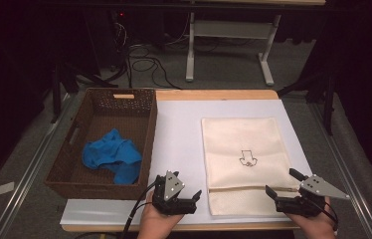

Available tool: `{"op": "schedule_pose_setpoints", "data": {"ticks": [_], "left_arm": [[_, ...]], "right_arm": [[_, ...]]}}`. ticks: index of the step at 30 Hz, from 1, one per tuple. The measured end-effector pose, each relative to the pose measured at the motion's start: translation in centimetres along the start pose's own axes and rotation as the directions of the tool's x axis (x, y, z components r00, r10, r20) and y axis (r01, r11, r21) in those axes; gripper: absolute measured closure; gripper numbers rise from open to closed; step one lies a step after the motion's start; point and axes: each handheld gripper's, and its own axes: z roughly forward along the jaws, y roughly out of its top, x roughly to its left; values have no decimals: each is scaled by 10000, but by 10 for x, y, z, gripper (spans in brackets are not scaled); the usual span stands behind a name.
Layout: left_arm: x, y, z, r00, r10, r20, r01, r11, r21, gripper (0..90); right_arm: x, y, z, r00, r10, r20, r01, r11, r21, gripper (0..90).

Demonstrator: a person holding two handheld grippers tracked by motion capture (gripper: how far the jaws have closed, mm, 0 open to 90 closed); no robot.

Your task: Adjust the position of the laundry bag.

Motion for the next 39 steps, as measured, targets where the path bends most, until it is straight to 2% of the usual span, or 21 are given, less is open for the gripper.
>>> {"op": "schedule_pose_setpoints", "data": {"ticks": [15,19,27,39], "left_arm": [[0,-1,3,9997,-239,93,239,9997,-22,143],[-1,-1,2,9998,-181,60,182,9998,-55,143],[0,-1,2,9997,-225,-21,224,9997,-99,144],[-1,-1,5,9996,-273,-50,273,9996,-43,145]], "right_arm": [[-3,-1,-2,9999,-129,-113,129,9999,-12,0],[-3,-2,-1,9998,-144,-168,144,9999,4,0],[-2,-2,-1,9998,-110,-143,110,9999,42,0],[-11,-3,-5,9999,-125,55,125,9999,9,1]]}}
